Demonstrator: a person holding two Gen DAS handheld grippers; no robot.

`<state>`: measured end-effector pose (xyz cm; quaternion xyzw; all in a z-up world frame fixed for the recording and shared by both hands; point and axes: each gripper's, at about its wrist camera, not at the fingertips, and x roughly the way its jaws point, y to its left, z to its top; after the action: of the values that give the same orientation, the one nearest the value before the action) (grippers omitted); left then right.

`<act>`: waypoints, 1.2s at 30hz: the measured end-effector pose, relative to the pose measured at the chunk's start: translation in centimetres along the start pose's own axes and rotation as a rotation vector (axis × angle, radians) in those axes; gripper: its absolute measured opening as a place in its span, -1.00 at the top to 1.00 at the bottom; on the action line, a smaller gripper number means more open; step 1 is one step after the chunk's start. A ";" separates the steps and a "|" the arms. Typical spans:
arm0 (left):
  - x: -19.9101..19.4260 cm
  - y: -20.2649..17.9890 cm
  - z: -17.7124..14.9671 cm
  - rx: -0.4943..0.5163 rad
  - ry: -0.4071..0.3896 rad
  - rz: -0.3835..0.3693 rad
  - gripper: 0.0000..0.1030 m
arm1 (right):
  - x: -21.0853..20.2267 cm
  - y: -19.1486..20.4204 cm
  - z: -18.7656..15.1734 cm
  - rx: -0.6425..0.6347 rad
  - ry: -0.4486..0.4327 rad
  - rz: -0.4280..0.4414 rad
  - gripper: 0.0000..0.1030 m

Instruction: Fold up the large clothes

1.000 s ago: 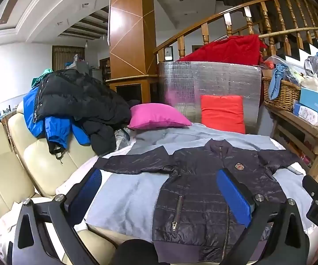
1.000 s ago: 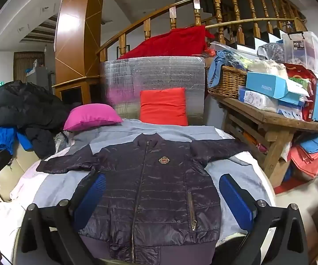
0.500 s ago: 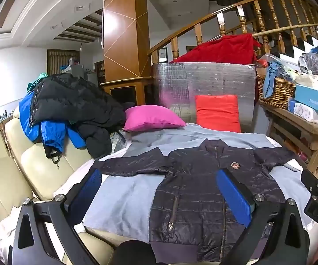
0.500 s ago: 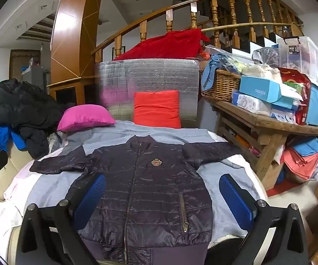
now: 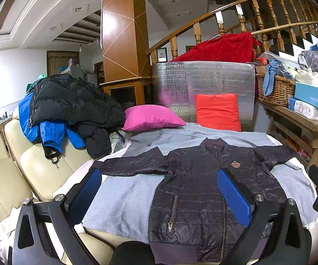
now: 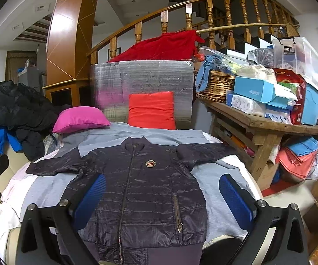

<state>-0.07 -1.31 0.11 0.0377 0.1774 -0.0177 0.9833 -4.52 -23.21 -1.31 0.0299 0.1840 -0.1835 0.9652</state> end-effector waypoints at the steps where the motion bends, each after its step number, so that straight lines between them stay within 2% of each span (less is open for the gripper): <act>1: 0.1 0.0 0.0 0.001 0.000 0.001 -1.00 | 0.0 0.0 0.0 0.002 0.001 0.000 -1.00; 36: 0.7 -0.4 -0.9 0.007 0.001 -0.004 -1.00 | 0.4 -0.4 -0.3 0.000 0.014 -0.010 -1.00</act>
<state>0.22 -1.68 -1.03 0.0406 0.1778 -0.0200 0.9830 -4.43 -23.66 -1.73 0.0305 0.1909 -0.1879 0.9630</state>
